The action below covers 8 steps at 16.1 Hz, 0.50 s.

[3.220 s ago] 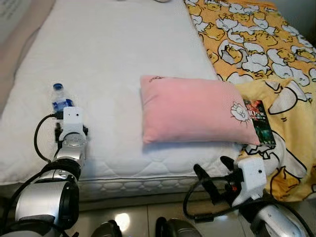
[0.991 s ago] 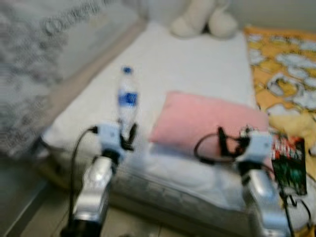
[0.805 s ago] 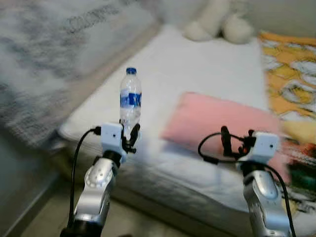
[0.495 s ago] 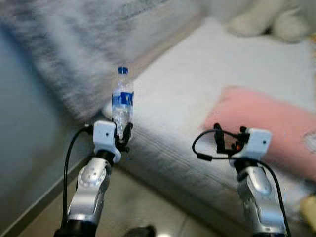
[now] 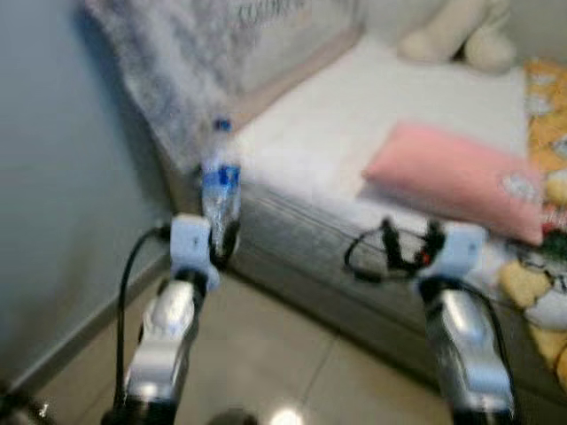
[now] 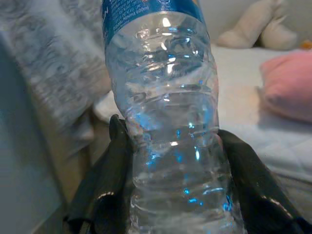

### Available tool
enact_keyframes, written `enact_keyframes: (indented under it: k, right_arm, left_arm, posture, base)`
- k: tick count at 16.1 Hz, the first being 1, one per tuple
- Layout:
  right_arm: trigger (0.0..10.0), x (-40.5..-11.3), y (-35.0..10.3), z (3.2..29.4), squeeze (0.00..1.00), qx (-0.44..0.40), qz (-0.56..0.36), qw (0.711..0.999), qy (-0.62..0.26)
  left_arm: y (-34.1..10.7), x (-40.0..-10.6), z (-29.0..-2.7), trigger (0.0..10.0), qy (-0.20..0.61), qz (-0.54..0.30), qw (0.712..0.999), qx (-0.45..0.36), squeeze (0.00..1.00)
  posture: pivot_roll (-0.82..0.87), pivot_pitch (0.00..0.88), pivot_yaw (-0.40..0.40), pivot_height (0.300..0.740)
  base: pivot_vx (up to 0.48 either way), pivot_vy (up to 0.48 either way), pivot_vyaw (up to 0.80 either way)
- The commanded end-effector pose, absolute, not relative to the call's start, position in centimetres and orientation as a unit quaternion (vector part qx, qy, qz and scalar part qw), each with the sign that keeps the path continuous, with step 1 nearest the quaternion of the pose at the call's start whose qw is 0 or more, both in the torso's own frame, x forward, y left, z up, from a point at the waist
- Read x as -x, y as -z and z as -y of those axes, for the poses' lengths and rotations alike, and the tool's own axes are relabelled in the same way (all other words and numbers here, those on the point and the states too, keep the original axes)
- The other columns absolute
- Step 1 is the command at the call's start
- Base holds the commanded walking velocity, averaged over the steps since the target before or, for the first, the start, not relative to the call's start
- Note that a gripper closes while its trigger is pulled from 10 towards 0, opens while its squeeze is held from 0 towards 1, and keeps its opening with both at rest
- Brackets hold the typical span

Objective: Clean up the room

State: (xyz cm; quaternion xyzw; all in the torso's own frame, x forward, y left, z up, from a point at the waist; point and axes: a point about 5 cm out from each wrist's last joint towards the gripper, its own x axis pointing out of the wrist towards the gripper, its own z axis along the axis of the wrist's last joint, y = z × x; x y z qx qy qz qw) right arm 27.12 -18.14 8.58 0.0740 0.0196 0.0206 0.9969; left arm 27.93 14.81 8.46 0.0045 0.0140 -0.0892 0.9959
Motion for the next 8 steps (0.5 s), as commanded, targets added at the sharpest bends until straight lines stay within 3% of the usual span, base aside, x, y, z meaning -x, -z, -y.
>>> enact_keyframes:
  k: [1,3,8]
  right_arm:
    - [10.0,-27.5,-8.9,18.3,0.04,-0.074,-0.016,0.997,-0.023]
    - [10.0,-27.8,-9.0,18.1,0.05,-0.074,-0.016,0.997,-0.028]
    - [10.0,-27.8,-8.6,18.1,0.07,-0.078,-0.021,0.996,-0.034]
  left_arm:
    - [-9.9,-28.7,-14.4,10.0,0.092,0.017,0.995,-0.015,0.00]
    - [-9.9,-28.9,-14.4,10.0,0.089,0.017,0.996,-0.013,0.00]
    - [-9.0,-29.1,-15.7,10.0,0.048,-0.012,0.999,-0.002,0.00]
  posture:
    - [-0.10,0.000,-0.007,0.740]
    - [-0.09,0.000,-0.010,0.740]
    - [-0.08,0.000,-0.014,0.740]
  base:
    - [0.000,-0.454,0.46]
    - [0.000,-0.450,0.46]
    - [0.000,0.000,0.46]
